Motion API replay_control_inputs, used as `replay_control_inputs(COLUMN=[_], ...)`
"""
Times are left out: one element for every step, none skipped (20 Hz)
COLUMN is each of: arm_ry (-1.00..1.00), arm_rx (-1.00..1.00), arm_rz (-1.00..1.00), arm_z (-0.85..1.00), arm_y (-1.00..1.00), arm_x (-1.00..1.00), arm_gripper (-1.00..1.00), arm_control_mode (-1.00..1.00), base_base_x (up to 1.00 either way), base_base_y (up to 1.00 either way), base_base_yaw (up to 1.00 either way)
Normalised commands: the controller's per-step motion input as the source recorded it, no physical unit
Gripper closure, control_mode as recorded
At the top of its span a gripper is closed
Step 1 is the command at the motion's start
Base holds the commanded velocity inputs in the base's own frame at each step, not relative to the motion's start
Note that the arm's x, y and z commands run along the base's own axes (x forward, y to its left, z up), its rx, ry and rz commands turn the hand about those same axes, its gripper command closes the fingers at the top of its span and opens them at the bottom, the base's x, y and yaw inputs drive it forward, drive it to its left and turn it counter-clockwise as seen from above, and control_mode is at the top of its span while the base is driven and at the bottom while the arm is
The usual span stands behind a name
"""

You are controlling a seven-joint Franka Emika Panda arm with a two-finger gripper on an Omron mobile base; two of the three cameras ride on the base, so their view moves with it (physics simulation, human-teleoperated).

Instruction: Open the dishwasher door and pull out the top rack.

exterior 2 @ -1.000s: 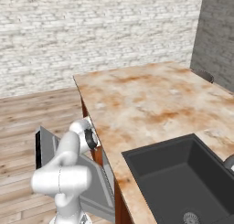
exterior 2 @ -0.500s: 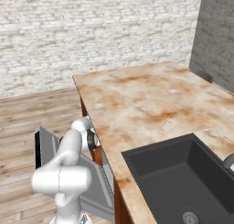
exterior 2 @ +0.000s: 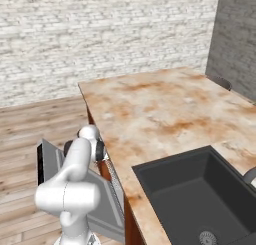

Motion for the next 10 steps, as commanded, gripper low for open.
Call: replay_control_inputs(arm_ry=[0.01,0.01,0.01,0.01,0.01,0.01,0.02,0.02,0.01,0.0], arm_rx=[0.43,0.43,0.43,0.43,0.43,0.41,0.39,0.38,0.36,0.34], arm_rz=[0.05,0.05,0.04,0.03,0.03,0.02,0.02,0.02,0.0,0.0], arm_z=[-0.31,-0.32,-0.31,-0.3,-0.29,-0.29,-0.28,-0.28,-0.27,-0.24], arm_y=[0.73,0.71,0.7,0.68,0.66,0.67,0.69,0.69,0.69,0.69], arm_x=[-0.76,-0.78,-0.71,-0.69,-0.64,-0.62,-0.62,-0.59,-0.56,-0.56], arm_gripper=[-1.0,-1.0,-1.0,-1.0,-1.0,-1.0,-1.0,-1.0,-1.0,-1.0], arm_control_mode=[-1.0,-1.0,-1.0,-1.0,-1.0,-1.0,-1.0,-1.0,-1.0,-1.0], base_base_x=[0.0,0.0,0.0,0.0,0.0,0.0,0.0,0.0,0.0,0.0], base_base_y=[0.0,0.0,0.0,0.0,0.0,0.0,0.0,0.0,0.0,0.0], base_base_yaw=[0.0,0.0,0.0,0.0,0.0,0.0,0.0,0.0,0.0,0.0])
